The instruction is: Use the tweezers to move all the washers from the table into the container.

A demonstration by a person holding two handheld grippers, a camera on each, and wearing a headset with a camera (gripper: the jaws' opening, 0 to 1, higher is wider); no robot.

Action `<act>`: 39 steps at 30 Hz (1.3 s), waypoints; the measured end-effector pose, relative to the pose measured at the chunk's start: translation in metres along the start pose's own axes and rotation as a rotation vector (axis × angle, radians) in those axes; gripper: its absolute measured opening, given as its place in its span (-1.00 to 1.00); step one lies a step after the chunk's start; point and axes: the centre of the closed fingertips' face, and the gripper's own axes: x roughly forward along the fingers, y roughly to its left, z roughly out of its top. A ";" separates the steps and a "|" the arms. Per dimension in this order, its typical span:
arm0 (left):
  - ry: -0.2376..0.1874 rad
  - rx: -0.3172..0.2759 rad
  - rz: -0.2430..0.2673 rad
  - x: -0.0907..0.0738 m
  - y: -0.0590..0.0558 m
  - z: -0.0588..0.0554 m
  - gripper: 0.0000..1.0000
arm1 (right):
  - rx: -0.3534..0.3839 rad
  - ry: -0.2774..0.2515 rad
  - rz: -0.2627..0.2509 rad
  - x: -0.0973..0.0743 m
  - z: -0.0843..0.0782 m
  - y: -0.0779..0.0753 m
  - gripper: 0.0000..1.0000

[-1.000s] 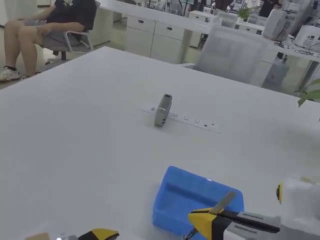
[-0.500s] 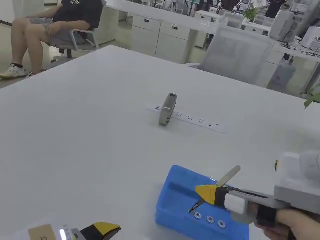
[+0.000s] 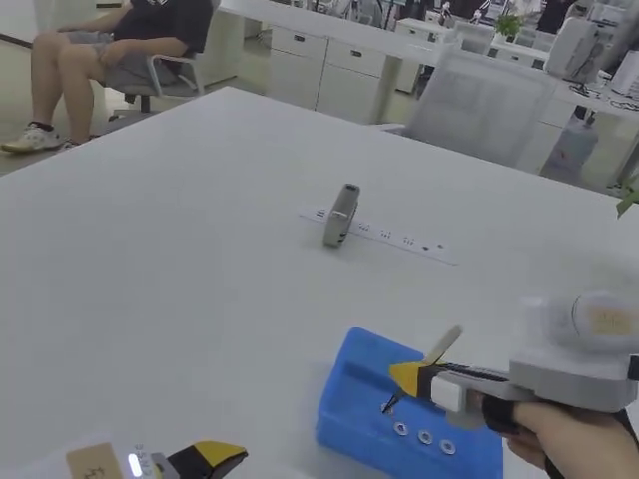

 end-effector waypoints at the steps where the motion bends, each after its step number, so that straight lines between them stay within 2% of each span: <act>1: 0.000 -0.001 0.001 0.000 0.000 0.000 0.35 | -0.006 0.005 0.001 0.002 -0.001 -0.001 -0.92; 12: 0.008 0.002 -0.006 0.001 -0.001 -0.001 0.35 | -0.068 0.044 -0.003 0.011 -0.008 -0.004 -0.92; 21: 0.015 0.004 -0.009 0.001 -0.002 -0.002 0.34 | -0.060 0.035 0.001 0.009 -0.007 -0.004 -0.91; 30: 0.012 0.000 -0.012 0.001 -0.002 -0.002 0.34 | -0.067 -0.010 0.030 -0.010 0.001 0.012 -0.92; 39: 0.010 0.000 -0.018 0.002 -0.004 -0.002 0.34 | -0.051 -0.084 0.090 -0.041 0.016 0.041 -0.92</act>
